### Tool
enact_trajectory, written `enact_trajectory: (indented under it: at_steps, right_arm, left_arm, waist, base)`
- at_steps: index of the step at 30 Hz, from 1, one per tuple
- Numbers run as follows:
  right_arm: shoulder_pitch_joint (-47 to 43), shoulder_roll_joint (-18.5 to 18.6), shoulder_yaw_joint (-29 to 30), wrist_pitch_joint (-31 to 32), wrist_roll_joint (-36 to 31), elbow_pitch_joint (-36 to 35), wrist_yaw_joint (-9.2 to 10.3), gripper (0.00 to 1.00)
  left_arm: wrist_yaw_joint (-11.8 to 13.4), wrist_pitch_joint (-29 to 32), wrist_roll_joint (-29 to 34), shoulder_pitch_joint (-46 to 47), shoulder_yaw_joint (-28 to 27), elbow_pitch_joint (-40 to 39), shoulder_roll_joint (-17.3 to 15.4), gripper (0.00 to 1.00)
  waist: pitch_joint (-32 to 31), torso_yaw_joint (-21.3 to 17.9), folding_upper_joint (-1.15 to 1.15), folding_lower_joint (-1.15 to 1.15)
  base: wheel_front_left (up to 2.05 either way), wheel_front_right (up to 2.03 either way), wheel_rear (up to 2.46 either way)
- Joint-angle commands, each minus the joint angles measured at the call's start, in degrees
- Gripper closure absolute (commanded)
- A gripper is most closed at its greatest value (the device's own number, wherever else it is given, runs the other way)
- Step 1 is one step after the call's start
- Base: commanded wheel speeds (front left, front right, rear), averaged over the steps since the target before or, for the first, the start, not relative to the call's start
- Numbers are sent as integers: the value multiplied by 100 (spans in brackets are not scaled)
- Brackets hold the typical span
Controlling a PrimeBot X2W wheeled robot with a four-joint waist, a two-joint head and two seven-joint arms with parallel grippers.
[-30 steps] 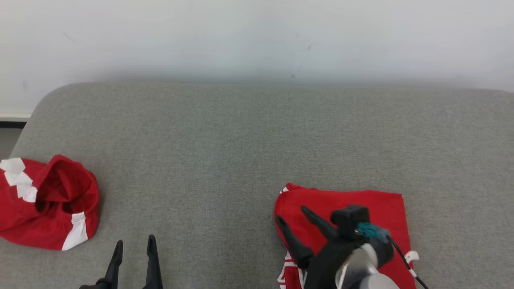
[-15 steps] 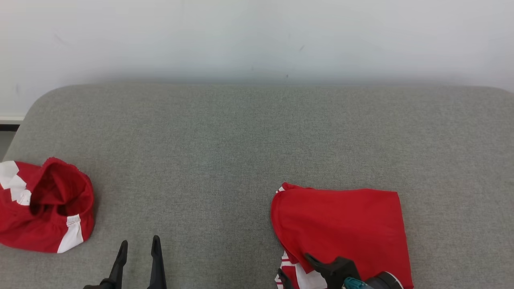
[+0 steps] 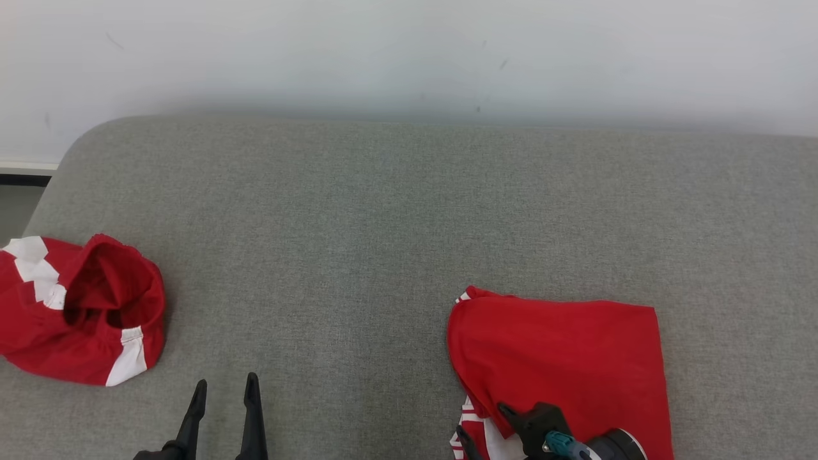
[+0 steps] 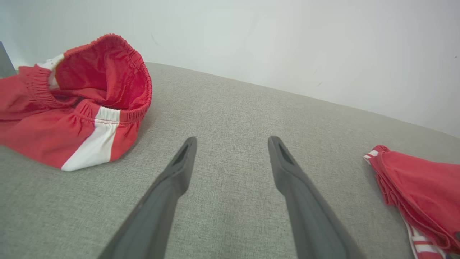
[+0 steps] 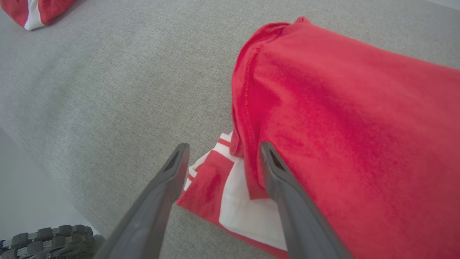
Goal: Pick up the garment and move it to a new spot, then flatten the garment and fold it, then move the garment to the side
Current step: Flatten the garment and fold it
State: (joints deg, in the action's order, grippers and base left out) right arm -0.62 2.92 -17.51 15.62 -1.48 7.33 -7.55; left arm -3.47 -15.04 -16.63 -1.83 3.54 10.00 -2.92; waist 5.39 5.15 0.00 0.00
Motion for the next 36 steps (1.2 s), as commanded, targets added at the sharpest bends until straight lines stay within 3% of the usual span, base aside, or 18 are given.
enact_trajectory:
  at_steps: [1,4,7,26,29,36]
  right_arm:
    - [41,-10,14,11,-57,52,10,0]
    - [3,-10,33,33,-84,86,10,6]
    - [-1,-9,47,84,-125,143,10,23]
    - [181,-9,-45,61,-35,318,10,22]
    - [185,-10,-4,101,-93,348,10,54]
    - [220,-10,148,253,-263,437,10,62]
  left_arm:
    - [2,-18,49,31,-16,10,6,0]
    - [-4,-18,51,3,-33,14,6,0]
    - [7,-18,49,-14,-48,-7,7,0]
    - [8,-18,28,131,-46,30,7,0]
    - [8,-18,36,116,-63,20,6,0]
    - [-11,-18,24,159,-38,16,6,0]
  waist:
    - [-9,26,0,0]
    - [-28,31,0,0]
    - [-20,10,0,0]
    - [83,41,0,0]
    - [100,23,0,0]
    - [134,17,0,0]
  base:
    - [0,0,0]
    - [0,0,0]
    - [0,0,0]
    - [0,0,0]
    - [0,0,0]
    - [0,0,0]
